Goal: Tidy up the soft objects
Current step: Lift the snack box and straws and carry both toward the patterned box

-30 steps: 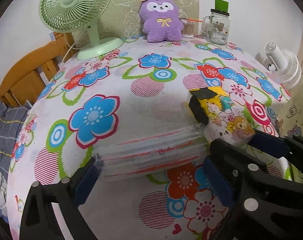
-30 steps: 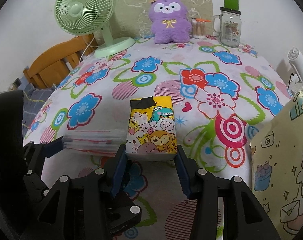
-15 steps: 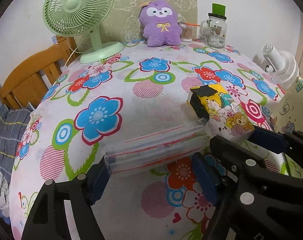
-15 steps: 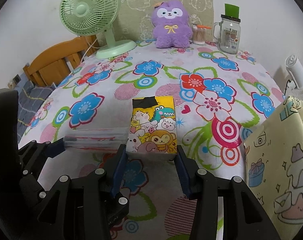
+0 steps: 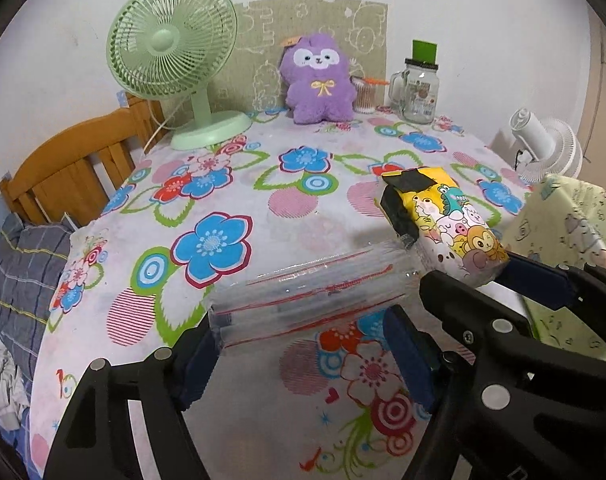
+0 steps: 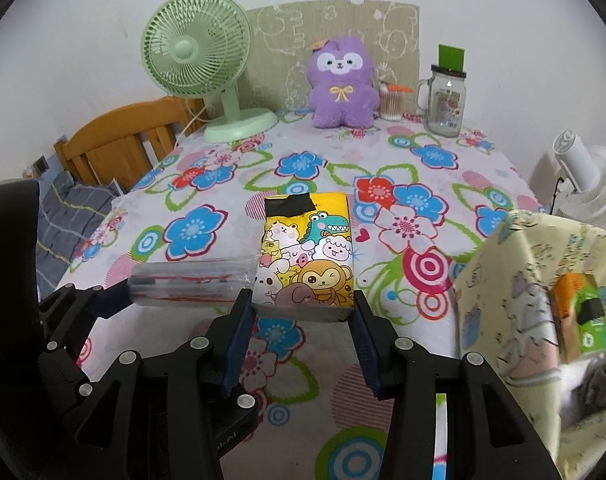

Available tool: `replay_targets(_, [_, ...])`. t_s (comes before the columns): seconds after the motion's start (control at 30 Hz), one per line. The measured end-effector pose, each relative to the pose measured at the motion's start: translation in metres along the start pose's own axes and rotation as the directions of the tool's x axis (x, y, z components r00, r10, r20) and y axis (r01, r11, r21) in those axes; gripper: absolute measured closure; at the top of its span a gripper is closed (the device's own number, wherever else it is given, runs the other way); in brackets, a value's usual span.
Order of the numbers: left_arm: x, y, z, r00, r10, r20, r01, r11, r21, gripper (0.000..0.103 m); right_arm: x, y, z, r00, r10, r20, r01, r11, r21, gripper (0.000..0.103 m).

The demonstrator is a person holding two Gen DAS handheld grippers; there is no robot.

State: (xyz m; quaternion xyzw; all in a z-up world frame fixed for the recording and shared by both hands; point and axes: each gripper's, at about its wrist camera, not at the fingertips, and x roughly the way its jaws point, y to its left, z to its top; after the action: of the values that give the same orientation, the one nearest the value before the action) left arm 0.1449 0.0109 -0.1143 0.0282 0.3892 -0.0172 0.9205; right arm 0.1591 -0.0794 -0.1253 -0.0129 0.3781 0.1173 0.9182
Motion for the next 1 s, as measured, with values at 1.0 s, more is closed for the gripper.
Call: replay_targets(1.0, [-0.085,-0.061,0.015,0.993,-0.051,0.11,0.044,0.996,0.071,0.021,-0.103,-0.033,0.0,0.988,-0.095,0.119,0.093,0.995,0.023,0.053])
